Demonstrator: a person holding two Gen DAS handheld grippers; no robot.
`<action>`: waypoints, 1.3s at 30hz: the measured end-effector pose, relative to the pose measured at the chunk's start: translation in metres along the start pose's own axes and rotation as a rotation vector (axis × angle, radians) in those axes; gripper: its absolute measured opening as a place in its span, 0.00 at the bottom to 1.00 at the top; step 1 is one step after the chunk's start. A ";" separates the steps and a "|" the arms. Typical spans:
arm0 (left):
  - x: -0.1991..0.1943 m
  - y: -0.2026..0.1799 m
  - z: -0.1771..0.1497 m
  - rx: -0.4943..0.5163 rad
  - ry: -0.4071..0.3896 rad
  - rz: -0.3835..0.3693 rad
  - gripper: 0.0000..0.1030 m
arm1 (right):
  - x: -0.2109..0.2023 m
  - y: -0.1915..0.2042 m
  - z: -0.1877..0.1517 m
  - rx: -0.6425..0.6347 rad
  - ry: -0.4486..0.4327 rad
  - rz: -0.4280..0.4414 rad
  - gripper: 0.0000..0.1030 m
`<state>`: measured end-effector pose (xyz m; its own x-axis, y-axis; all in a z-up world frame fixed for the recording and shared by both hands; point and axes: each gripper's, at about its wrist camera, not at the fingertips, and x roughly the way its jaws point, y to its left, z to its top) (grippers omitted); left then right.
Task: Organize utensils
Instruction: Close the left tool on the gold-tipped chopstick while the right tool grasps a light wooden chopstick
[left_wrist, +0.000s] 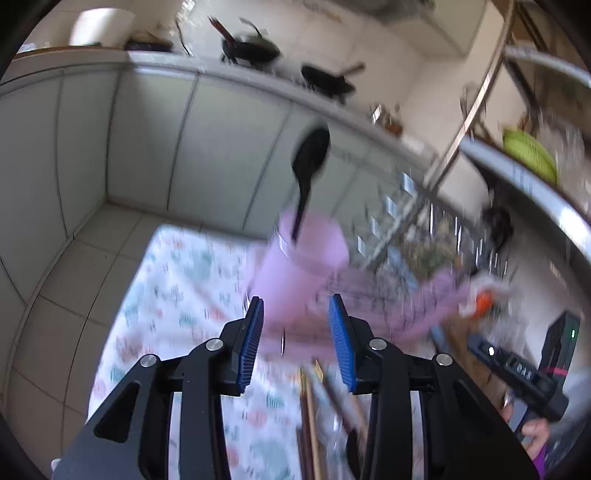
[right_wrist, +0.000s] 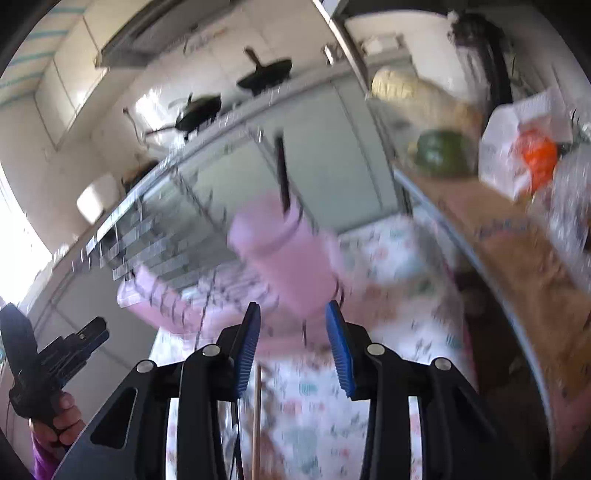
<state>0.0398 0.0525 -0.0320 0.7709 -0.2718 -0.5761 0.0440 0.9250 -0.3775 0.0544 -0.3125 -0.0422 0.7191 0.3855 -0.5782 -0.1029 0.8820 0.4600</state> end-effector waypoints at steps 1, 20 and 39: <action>0.003 -0.001 -0.007 0.014 0.028 -0.004 0.36 | 0.004 0.001 -0.007 -0.001 0.034 0.004 0.33; 0.113 0.002 -0.066 -0.063 0.464 -0.059 0.15 | 0.041 -0.002 -0.048 0.042 0.241 0.091 0.26; 0.096 0.021 -0.051 -0.107 0.414 -0.013 0.06 | 0.059 0.003 -0.054 0.037 0.297 0.097 0.26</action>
<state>0.0818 0.0328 -0.1324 0.4496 -0.3869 -0.8051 -0.0307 0.8941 -0.4468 0.0594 -0.2725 -0.1107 0.4741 0.5343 -0.6998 -0.1318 0.8289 0.5436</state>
